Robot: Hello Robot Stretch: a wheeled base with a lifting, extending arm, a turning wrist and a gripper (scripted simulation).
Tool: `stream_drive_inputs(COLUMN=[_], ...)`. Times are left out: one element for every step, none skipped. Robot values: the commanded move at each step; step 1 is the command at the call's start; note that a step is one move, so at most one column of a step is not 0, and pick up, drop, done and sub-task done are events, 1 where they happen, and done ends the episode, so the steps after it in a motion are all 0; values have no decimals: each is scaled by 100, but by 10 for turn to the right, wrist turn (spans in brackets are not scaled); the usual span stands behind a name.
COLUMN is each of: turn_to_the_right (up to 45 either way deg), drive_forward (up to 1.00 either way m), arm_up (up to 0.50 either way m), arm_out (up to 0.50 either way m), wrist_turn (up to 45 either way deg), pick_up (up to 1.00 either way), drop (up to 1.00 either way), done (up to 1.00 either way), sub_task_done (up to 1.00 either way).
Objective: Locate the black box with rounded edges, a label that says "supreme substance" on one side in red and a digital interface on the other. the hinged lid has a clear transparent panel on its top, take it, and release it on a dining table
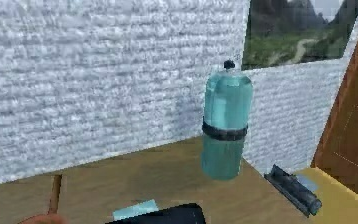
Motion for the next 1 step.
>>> stream_drive_inputs(turn_to_the_right=[180], drive_forward=[0], arm_up=[0], arm_out=[0], wrist_turn=[0], pick_up=[0], drop=[0], done=[0], sub_task_done=[0])
